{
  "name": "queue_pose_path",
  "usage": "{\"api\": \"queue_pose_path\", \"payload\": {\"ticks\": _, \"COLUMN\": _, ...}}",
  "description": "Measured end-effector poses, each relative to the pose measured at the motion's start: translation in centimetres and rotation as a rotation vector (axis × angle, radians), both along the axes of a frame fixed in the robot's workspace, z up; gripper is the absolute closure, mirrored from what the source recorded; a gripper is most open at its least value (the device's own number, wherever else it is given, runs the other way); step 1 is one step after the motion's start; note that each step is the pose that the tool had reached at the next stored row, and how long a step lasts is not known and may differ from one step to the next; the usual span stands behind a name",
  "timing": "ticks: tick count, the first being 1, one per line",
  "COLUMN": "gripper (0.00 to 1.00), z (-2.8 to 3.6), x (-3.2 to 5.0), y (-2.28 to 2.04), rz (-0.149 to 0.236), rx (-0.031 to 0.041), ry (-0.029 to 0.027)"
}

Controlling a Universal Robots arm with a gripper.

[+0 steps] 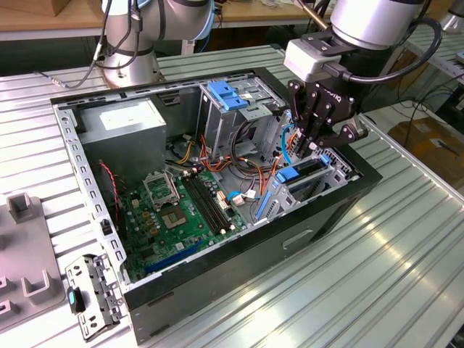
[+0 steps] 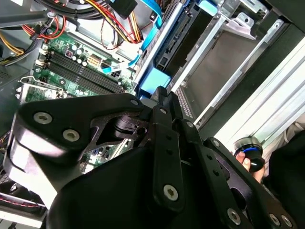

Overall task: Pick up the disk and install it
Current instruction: 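Insert the disk into the insertion slot, then insert the first disk wire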

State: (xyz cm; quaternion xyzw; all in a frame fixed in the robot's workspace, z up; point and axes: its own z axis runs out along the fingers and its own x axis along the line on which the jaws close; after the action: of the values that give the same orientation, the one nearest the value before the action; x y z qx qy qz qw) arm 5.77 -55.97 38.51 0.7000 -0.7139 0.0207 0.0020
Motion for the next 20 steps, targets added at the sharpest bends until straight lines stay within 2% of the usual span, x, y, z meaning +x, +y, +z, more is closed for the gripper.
{"api": "queue_pose_path", "payload": {"ticks": 13, "gripper": 0.82, "z": -0.20, "x": 0.02, "y": 0.00, "rz": 0.000, "rx": 0.0002, "ry": 0.0000}}
{"api": "queue_pose_path", "payload": {"ticks": 17, "gripper": 0.82, "z": -0.19, "x": 0.87, "y": 0.00, "rz": 0.000, "rx": 0.0001, "ry": -0.0001}}
{"api": "queue_pose_path", "payload": {"ticks": 20, "gripper": 0.82, "z": -0.19, "x": 0.91, "y": 0.00, "rz": 0.019, "rx": 0.0001, "ry": 0.0000}}
